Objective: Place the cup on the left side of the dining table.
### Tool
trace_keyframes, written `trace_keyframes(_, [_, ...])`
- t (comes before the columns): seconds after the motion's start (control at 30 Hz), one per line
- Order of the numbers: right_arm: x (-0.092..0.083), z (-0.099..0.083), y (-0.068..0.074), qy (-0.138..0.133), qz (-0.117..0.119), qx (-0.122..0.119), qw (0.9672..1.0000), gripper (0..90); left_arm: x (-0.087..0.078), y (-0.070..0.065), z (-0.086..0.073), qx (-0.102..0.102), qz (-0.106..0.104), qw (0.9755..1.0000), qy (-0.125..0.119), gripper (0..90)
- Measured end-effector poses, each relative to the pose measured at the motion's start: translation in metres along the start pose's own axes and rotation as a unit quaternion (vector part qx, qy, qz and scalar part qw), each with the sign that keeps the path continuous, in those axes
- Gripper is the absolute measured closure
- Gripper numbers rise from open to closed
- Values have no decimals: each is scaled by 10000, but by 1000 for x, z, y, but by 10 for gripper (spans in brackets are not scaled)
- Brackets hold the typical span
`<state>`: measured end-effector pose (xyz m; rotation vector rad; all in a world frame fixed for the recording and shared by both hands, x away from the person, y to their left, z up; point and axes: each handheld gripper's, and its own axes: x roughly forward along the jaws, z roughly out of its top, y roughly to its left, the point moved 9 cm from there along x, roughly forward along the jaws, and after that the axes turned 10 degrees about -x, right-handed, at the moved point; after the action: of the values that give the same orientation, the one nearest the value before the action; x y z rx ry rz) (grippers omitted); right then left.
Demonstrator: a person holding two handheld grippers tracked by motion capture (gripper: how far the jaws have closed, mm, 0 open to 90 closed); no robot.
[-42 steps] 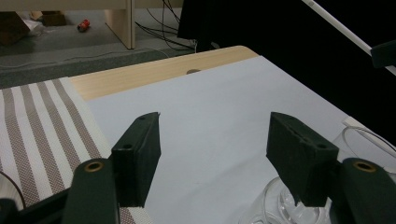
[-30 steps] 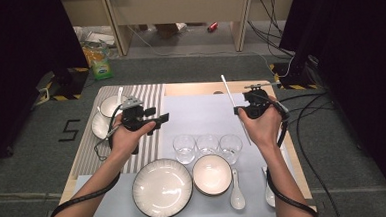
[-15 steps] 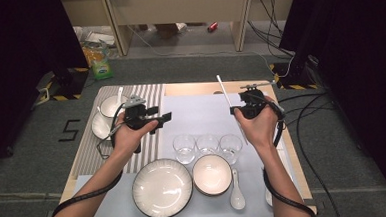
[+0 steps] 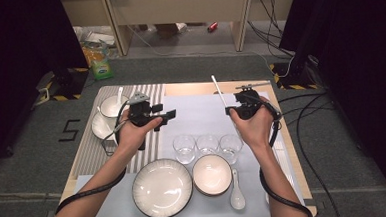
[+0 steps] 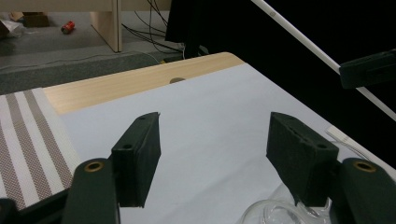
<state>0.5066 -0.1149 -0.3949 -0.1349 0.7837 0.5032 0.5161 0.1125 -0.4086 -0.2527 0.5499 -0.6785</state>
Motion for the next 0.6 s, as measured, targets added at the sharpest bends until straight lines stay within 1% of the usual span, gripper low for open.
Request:
trace_keyframes(0.13, [0,2,3,-30,17,-66,10000,857,3,-3,2,-13,-36,10000,-2,343])
trace_keyframes(0.27, [1,4,8,-58,72,-93,9999,857,7,-10,5,-84,-172,9998,-11,347])
trace_keyframes(0.37, [2,5,11,-70,95,-124,9999,857,9,-14,6,-36,-201,9998,2,348])
trace_keyframes(0.4, [2,6,13,-77,103,-131,9998,857,9,-15,7,-51,-209,9998,-10,347])
trace_keyframes(0.6, [1,10,18,-188,105,-217,9995,857,10,-14,9,-44,-184,9998,-12,350])
